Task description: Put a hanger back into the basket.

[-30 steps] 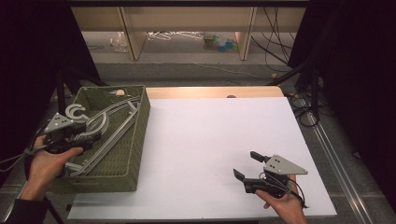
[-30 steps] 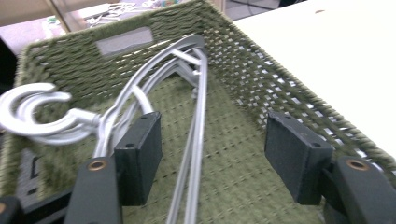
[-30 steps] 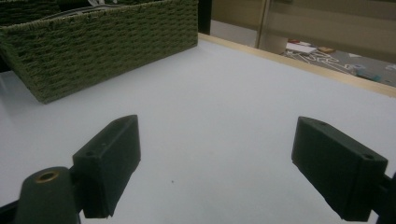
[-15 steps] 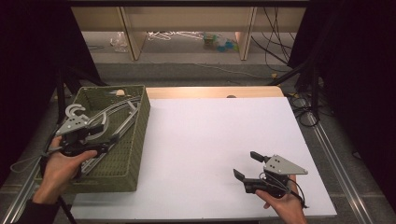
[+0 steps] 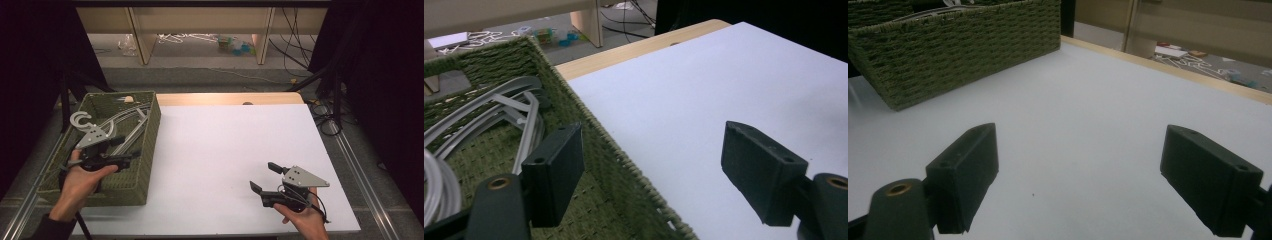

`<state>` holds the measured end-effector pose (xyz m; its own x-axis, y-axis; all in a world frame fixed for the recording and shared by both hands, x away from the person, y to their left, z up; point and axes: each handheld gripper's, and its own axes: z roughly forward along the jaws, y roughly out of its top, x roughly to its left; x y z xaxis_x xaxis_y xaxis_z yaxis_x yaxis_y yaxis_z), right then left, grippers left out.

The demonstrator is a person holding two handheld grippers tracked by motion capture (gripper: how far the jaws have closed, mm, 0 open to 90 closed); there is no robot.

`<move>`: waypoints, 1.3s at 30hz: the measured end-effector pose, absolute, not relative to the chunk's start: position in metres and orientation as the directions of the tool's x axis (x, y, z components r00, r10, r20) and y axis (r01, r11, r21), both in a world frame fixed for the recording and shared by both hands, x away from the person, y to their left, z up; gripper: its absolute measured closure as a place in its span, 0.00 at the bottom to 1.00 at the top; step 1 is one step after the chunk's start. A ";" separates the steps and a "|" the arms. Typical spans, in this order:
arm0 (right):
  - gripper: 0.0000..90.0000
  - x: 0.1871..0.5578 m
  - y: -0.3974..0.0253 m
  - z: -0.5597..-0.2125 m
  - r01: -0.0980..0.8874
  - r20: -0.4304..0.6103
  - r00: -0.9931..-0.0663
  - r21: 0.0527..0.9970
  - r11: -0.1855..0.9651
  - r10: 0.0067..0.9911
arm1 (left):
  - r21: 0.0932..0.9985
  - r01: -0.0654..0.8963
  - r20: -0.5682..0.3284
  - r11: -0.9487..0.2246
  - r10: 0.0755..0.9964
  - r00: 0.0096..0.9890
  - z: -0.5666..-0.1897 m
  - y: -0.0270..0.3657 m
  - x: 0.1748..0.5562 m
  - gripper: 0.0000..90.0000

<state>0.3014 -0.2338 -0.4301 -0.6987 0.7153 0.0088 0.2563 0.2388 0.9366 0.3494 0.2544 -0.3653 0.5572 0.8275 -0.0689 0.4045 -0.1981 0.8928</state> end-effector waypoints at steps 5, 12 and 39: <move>0.18 0.301 -0.234 -0.430 0.255 0.008 -0.700 0.937 0.239 0.714 | 0.899 0.383 -0.056 -0.211 0.813 0.580 -0.365 0.244 0.347 0.28; 0.18 0.301 -0.233 -0.430 0.251 0.003 -0.699 0.937 0.242 0.715 | 0.912 0.363 -0.070 -0.192 0.798 0.598 -0.367 0.228 0.343 0.28; 0.18 0.300 -0.232 -0.429 0.255 0.006 -0.709 0.934 0.249 0.705 | 0.924 0.325 -0.083 -0.201 0.725 0.684 -0.389 0.180 0.321 0.24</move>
<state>0.2998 -0.2323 -0.4295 -0.7091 0.7051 0.0061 0.2553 0.2487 0.9343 0.3207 0.1804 -0.3891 0.6840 0.7247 -0.0832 0.3251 -0.2007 0.9241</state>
